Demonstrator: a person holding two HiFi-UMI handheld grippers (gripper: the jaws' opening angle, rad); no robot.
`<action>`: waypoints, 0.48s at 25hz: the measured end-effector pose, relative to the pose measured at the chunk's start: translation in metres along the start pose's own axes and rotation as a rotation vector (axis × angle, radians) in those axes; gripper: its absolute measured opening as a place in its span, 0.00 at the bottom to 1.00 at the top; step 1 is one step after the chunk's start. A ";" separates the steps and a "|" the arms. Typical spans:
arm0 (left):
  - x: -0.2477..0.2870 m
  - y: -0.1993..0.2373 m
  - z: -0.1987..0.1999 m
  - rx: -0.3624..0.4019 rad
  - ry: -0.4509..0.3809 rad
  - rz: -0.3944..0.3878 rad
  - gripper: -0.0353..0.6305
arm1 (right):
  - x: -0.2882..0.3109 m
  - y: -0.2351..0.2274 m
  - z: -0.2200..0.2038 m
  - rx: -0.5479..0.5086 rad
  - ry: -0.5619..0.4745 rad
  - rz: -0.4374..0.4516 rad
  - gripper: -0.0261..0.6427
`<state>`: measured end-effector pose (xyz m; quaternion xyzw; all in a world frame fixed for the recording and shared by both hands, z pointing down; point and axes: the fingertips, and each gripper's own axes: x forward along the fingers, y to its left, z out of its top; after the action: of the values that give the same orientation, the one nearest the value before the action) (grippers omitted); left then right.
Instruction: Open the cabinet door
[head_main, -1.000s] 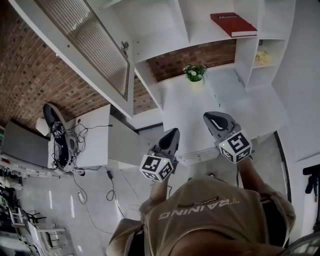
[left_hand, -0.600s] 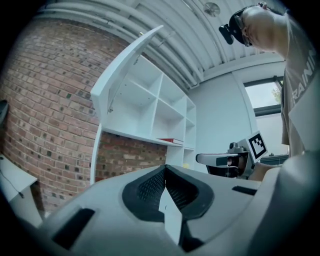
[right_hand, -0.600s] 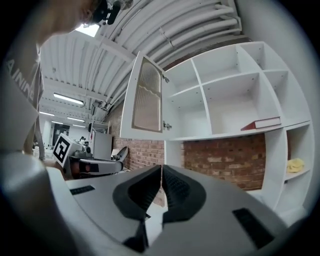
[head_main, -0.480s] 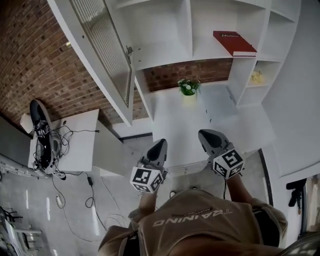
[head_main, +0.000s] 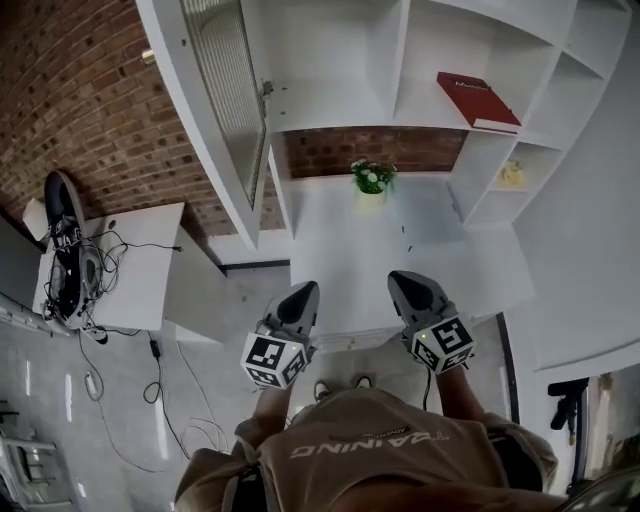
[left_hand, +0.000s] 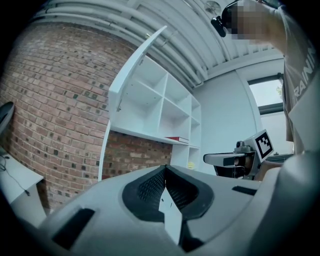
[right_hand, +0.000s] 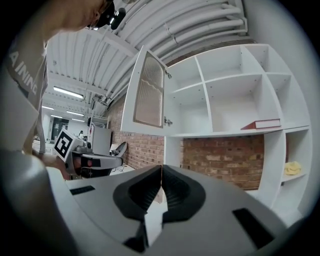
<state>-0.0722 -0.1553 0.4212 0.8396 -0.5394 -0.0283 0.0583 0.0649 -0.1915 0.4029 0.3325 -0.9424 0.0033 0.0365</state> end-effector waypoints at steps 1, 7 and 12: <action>0.001 0.000 0.000 0.001 0.004 -0.006 0.06 | 0.000 0.000 0.001 0.010 -0.012 -0.005 0.06; 0.006 -0.004 0.011 0.024 -0.020 -0.027 0.06 | 0.003 0.006 0.010 -0.015 -0.034 -0.022 0.06; 0.009 -0.010 0.003 0.020 0.005 -0.049 0.06 | 0.004 0.005 0.008 0.005 -0.026 -0.020 0.06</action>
<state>-0.0596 -0.1596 0.4168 0.8531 -0.5188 -0.0224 0.0506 0.0581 -0.1903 0.3956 0.3418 -0.9395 0.0010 0.0237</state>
